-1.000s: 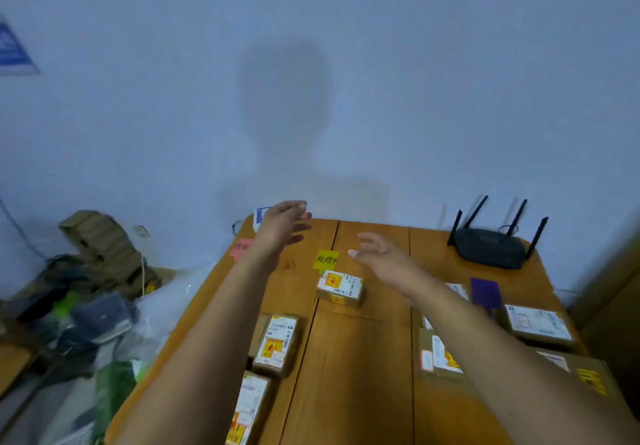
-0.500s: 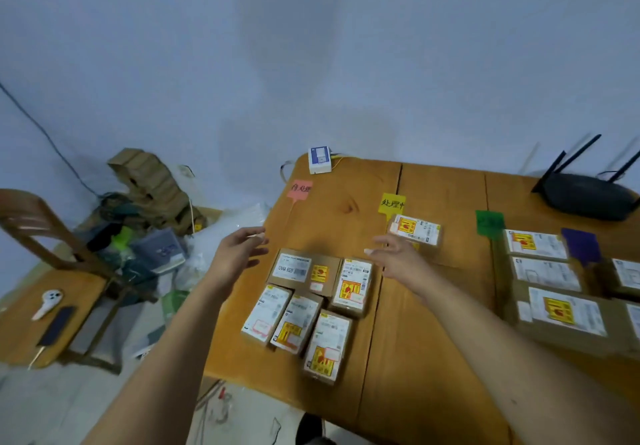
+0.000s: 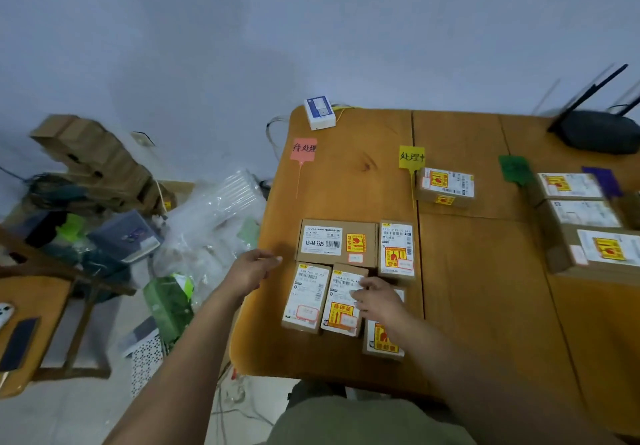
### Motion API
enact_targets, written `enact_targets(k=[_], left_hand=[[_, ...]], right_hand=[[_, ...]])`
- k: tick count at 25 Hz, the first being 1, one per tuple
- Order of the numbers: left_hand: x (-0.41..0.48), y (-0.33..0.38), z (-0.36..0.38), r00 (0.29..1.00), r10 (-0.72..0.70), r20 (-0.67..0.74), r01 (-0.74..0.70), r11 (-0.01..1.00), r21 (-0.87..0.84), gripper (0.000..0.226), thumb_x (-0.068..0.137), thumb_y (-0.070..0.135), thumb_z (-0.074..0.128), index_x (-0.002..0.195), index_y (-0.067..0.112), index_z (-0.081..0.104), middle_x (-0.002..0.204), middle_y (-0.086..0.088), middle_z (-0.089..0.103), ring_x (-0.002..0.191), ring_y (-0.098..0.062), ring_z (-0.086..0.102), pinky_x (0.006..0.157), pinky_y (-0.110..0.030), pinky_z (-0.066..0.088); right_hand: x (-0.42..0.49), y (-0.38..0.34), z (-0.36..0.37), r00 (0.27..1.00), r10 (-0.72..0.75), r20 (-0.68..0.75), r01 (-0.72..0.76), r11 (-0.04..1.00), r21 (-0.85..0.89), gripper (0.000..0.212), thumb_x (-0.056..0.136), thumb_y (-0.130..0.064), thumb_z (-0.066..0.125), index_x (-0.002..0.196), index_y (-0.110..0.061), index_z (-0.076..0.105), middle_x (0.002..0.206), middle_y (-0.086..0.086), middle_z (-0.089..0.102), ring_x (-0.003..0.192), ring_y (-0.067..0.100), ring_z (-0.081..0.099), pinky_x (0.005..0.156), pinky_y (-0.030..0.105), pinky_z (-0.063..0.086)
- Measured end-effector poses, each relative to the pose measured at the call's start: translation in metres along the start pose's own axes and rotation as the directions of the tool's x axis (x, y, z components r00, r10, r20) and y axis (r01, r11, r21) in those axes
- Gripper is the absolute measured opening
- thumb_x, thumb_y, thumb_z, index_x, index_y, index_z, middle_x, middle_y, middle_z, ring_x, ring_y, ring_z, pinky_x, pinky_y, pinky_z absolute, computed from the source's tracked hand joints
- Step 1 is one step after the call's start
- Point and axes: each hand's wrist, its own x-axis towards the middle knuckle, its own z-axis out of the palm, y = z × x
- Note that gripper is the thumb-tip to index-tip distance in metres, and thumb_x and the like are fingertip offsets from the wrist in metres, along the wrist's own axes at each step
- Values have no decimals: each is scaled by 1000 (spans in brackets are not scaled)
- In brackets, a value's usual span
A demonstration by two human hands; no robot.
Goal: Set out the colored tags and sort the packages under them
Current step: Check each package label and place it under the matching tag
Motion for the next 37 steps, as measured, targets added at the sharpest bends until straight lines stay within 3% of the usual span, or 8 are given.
enact_targets(k=[4, 7, 11, 17, 22, 25, 30, 37], left_hand=[[22, -31, 15, 991, -71, 117, 61, 994, 86, 18, 93, 34, 75, 95, 16, 75, 75, 3, 70, 71, -15, 61, 61, -26, 42], [33, -49, 30, 974, -106, 200, 89, 991, 97, 15, 94, 31, 75, 85, 19, 77, 62, 14, 76, 70, -7, 69, 61, -22, 44], [38, -65, 42, 926, -183, 331, 166, 983, 77, 7, 95, 26, 74, 94, 20, 76, 70, 15, 80, 63, 0, 77, 49, -12, 52], [41, -70, 38, 902, -215, 373, 223, 974, 22, 35, 87, 22, 82, 120, 17, 71, 105, -1, 83, 80, -10, 81, 57, -21, 59], [37, -62, 16, 869, -195, 455, 211, 977, 16, 72, 73, 50, 90, 130, 16, 64, 112, -3, 82, 102, -23, 79, 102, -47, 57], [25, -39, 4, 862, -129, 490, 196, 977, -87, 82, 65, 53, 94, 130, 18, 57, 113, -5, 82, 105, -24, 79, 96, -48, 61], [-6, 66, 11, 944, 159, 288, -49, 934, -355, 94, 46, 56, 101, 115, 12, 54, 111, -13, 82, 100, -28, 80, 83, -44, 64], [-59, 247, 58, 870, 483, -103, -439, 662, -607, 50, 83, 31, 87, 123, 14, 62, 104, -4, 83, 93, -25, 82, 80, -40, 66]], right_hand=[[7, 11, 37, 990, -6, -144, -14, 991, -136, 45, 99, -23, 66, 141, -17, 53, 107, -5, 62, 89, 15, 67, 68, 34, 59], [14, 13, 49, 970, 20, -244, -70, 978, -198, 56, 96, -27, 64, 146, -9, 47, 138, 13, 53, 116, 32, 63, 97, 46, 58], [17, 13, 59, 946, 64, -319, -159, 946, -282, 68, 96, -36, 62, 152, -6, 38, 151, 17, 41, 134, 36, 49, 108, 45, 47], [25, 16, 62, 949, 94, -300, -111, 993, -42, 55, 93, -34, 66, 137, -11, 43, 128, 14, 63, 116, 35, 65, 101, 52, 54], [23, 21, 48, 942, 30, -335, 18, 990, 142, 63, 93, -36, 74, 148, -15, 51, 144, 9, 52, 122, 33, 65, 101, 53, 57], [7, 9, 33, 957, -46, -286, 165, 897, 410, 48, 95, -29, 75, 140, -26, 57, 132, 6, 63, 93, 25, 79, 72, 40, 67], [-36, -54, -21, 906, -290, -309, 422, 690, 588, 35, 97, -24, 74, 129, -29, 63, 110, 9, 82, 94, 30, 82, 72, 43, 67], [-103, -150, -138, 723, -566, -395, 686, 521, 508, 36, 101, -23, 66, 136, -25, 60, 111, 2, 82, 98, 23, 81, 72, 31, 65]])
